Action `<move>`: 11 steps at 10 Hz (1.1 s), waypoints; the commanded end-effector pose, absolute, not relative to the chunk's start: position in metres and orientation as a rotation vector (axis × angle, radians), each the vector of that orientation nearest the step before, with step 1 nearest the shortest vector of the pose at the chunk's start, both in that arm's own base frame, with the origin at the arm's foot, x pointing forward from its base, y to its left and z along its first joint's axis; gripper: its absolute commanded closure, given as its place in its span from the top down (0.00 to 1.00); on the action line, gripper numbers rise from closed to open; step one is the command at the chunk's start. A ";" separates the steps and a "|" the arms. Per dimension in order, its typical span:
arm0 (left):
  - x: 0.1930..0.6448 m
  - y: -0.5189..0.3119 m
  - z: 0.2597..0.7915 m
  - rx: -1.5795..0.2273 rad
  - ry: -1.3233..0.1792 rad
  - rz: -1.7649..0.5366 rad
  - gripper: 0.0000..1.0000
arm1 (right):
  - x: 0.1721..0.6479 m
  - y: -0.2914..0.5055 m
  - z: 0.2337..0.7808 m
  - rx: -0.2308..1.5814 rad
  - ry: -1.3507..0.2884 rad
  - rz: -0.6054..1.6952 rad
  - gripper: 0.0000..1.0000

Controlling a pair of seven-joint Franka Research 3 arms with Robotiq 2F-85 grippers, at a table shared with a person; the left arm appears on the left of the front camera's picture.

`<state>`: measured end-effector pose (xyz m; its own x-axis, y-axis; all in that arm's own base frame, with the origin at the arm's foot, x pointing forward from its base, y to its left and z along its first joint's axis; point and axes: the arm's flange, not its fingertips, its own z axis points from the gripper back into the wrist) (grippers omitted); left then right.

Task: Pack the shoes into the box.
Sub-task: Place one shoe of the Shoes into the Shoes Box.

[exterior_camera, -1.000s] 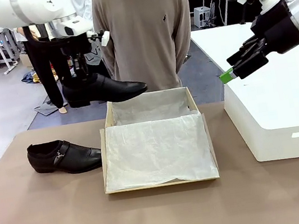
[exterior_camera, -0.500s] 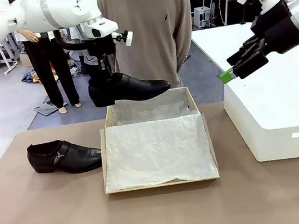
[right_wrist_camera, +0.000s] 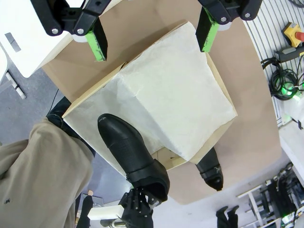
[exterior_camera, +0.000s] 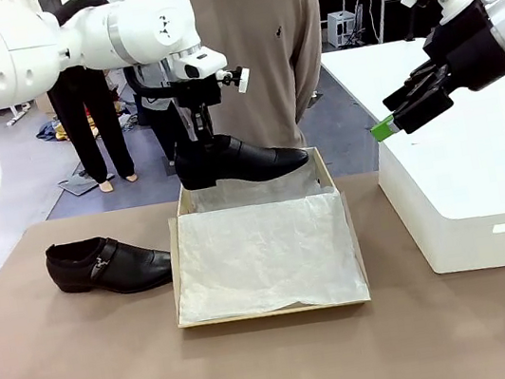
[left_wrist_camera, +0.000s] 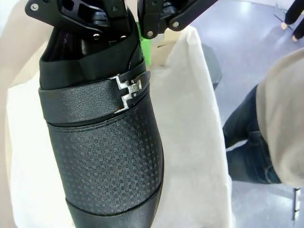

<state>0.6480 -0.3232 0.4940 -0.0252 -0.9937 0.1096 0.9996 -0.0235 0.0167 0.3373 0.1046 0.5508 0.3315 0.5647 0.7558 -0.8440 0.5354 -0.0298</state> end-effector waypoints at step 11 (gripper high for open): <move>0.667 -0.337 0.479 -0.043 -0.110 -1.613 0.00 | 0.339 0.105 0.550 0.422 -0.805 0.961 1.00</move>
